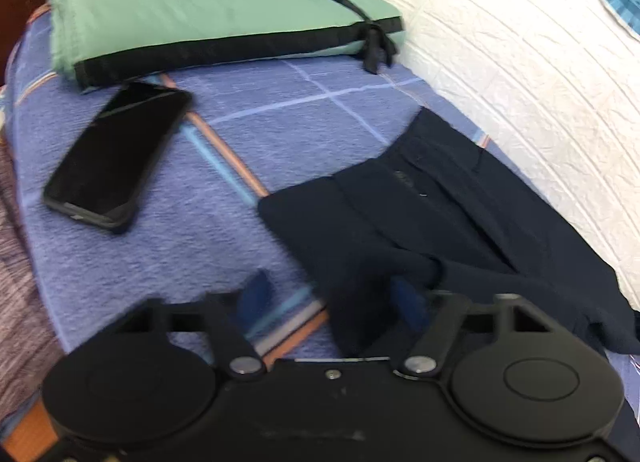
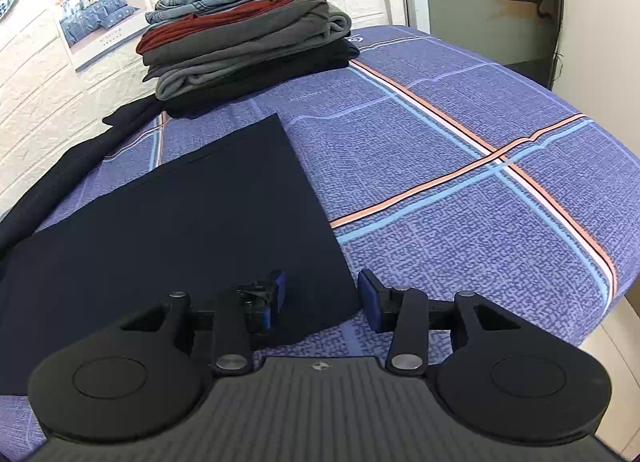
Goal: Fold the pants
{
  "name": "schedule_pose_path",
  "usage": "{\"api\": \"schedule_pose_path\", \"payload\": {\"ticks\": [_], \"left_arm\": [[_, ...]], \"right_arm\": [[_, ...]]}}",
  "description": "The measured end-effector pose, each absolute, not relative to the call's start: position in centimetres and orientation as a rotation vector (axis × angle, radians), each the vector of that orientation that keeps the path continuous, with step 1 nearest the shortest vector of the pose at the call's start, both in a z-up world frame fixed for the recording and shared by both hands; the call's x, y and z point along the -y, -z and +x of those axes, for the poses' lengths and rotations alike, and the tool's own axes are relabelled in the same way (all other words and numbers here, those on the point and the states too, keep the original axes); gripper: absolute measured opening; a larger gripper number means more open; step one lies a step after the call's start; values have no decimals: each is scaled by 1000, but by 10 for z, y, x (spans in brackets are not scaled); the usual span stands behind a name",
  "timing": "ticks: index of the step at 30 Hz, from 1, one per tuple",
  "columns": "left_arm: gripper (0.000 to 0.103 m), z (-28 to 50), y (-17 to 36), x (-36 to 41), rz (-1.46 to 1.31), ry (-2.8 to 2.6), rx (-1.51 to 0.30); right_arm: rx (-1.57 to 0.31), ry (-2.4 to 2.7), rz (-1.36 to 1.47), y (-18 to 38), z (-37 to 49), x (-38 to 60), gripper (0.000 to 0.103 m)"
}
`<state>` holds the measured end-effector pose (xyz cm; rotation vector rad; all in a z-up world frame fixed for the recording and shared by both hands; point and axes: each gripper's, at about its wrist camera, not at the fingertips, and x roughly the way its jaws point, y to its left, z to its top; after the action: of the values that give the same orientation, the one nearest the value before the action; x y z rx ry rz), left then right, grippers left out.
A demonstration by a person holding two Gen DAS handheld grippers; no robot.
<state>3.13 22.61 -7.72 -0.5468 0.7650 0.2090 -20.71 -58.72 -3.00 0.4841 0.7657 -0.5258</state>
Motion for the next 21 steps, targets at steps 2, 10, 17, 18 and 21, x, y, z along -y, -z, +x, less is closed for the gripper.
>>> {"api": "schedule_pose_path", "payload": {"ticks": [2,10,17,18,21], "left_arm": [[4,39,79,-219,-530,-192,-785],[2,24,48,-244,-626,-211,-716],[2,-5,30,-251,-602,-211,-724],[2,-6,30,-250,-598,-212,-730],[2,-1,51,-244,-564,-245,-777]], "right_arm": [[-762,523,483,30,-206,587,17],[-782,587,466,11,-224,597,0],[-842,616,439,9,-243,593,0],[-854,623,427,9,-245,592,0],[-889,624,446,21,-248,595,0]]}}
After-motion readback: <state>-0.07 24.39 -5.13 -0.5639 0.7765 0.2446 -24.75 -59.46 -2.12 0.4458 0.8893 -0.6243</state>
